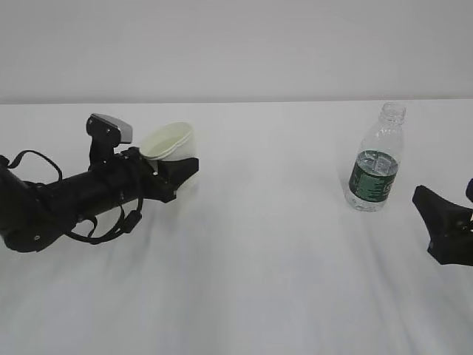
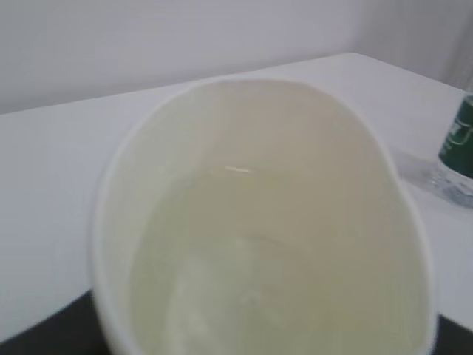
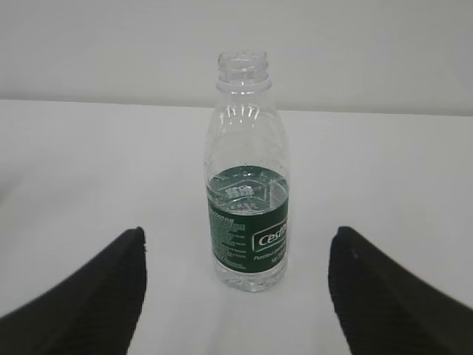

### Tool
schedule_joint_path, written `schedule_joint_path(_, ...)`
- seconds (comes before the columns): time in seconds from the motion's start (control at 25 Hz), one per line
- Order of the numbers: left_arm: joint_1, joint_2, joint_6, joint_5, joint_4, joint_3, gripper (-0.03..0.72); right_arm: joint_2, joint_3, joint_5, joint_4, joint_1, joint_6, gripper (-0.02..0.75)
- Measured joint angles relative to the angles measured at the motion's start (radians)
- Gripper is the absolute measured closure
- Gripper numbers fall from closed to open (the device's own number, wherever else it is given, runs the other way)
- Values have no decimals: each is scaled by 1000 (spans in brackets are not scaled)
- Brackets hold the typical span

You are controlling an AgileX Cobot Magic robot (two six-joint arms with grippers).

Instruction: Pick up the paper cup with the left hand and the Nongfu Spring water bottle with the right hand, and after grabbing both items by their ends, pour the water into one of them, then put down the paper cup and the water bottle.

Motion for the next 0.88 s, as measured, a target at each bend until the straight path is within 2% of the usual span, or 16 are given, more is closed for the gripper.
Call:
schedule_joint_path(0.24,14,0,50,-4,-83,45,267,0,0,0,-6,0,0,162)
schedule_joint_path(0.88,14,0,132,1,-184,46,269,0,0,0,-12,0,9,162)
